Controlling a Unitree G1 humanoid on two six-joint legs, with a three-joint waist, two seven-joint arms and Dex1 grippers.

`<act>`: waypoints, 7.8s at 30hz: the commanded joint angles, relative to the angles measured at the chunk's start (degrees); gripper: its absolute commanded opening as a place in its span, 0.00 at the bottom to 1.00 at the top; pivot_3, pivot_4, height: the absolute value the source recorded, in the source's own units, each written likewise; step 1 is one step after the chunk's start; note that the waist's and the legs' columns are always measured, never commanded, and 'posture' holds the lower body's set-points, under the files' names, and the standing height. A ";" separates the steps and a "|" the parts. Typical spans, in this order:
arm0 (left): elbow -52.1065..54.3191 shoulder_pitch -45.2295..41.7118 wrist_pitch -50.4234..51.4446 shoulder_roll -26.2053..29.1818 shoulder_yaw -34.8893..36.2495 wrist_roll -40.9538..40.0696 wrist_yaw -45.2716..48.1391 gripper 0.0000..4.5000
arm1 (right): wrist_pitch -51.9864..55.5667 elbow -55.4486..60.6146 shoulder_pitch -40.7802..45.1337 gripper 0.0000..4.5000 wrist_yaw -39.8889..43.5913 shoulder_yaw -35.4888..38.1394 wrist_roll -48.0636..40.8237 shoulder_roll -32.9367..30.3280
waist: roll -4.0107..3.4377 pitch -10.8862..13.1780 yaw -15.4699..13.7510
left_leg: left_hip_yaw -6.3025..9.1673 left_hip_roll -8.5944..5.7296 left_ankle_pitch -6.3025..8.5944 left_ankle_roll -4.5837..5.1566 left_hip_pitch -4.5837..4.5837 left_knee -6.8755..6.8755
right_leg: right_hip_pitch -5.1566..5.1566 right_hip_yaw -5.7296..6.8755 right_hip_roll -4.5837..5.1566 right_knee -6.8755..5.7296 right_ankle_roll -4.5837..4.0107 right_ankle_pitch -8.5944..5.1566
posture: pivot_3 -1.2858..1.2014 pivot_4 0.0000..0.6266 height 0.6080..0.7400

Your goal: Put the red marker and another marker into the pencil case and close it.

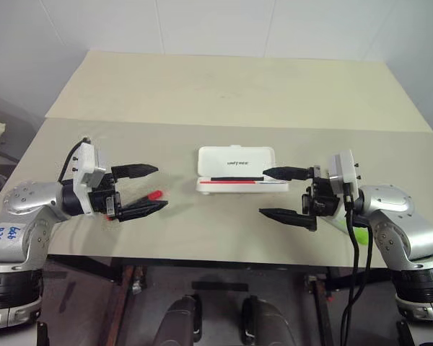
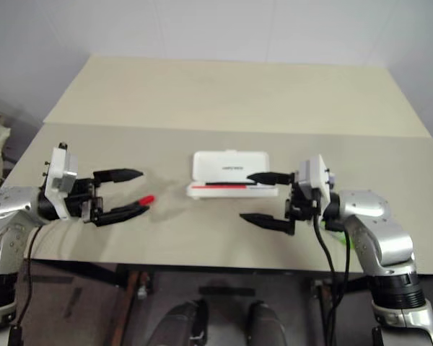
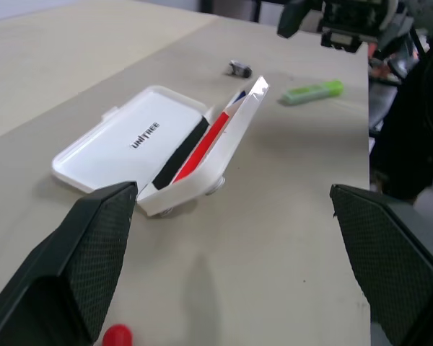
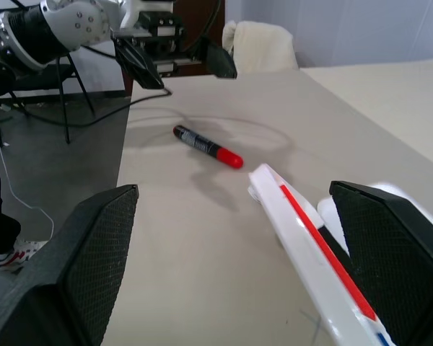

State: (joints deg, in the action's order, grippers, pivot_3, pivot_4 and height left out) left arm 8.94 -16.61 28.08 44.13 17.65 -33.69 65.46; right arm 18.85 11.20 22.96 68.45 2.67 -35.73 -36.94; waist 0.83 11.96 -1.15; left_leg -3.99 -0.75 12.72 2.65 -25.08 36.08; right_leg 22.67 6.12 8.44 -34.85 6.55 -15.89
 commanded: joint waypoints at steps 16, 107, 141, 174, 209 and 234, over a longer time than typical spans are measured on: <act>-9.63 19.40 -19.58 2.47 6.37 6.40 4.27 1.00 | 0.86 1.56 1.62 1.00 1.09 0.59 -1.04 -0.27 | -0.02 0.00 0.28 | -0.16 0.02 0.08 -0.11 -0.02 -0.63 | 0.26 -0.15 0.07 0.52 -0.11 0.02 | 0.52 0.24 1.00; -48.89 -36.54 -30.40 -22.45 -29.87 29.60 2.13 0.13 | 2.22 16.93 -10.92 1.00 -10.18 11.15 -6.08 -4.01 | 0.09 -0.05 -0.34 | -1.29 0.49 0.06 0.40 -0.14 0.31 | 0.70 -0.45 -0.50 -0.07 -0.16 0.48 | 0.52 0.24 1.00; -42.64 -35.53 -28.36 -27.27 -29.85 30.43 2.22 0.86 | 1.72 16.40 -10.20 1.00 -13.20 8.59 -5.64 -2.39 | 0.09 -0.05 -0.35 | -1.30 0.52 0.05 0.46 -0.22 0.39 | 0.68 -0.45 -0.40 0.10 -0.12 0.70 | 0.52 0.24 1.00; -20.86 -18.03 -16.01 -0.87 -9.19 2.63 22.61 0.86 | -11.99 -24.01 -18.48 1.00 2.84 16.22 8.54 -12.21 | 0.06 -0.06 -0.01 | -1.34 0.61 0.08 0.27 -0.05 0.38 | 0.59 -0.52 -0.39 0.11 -0.24 0.77 | 0.52 0.24 1.00; -25.79 -17.09 -19.61 1.63 -10.80 2.54 24.58 0.87 | -16.36 -25.39 -14.62 0.25 5.10 14.62 9.21 -9.67 | 0.02 -0.07 0.93 | -1.40 0.60 0.01 0.08 -0.02 0.10 | 0.69 -0.58 -0.29 0.17 -0.29 0.79 | 0.52 0.24 1.00; -22.95 -14.58 -22.11 -1.08 -11.09 3.02 20.83 0.87 | -11.91 -24.99 16.02 0.25 9.87 -14.84 16.69 9.90 | 0.02 -0.07 1.64 | -1.67 0.55 -0.16 0.07 -0.12 0.17 | 0.91 -0.17 -0.33 -0.14 -0.33 0.84 | 0.52 0.24 1.00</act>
State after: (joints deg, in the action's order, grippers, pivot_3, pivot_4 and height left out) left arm -16.08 -31.31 6.75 42.94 5.49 -30.21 85.91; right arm 8.32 -13.72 37.83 77.07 -12.10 -19.26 -27.40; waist 0.85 11.88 0.49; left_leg -5.66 -0.20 12.59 2.68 -25.19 36.26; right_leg 23.58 5.94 8.11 -34.98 6.22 -15.05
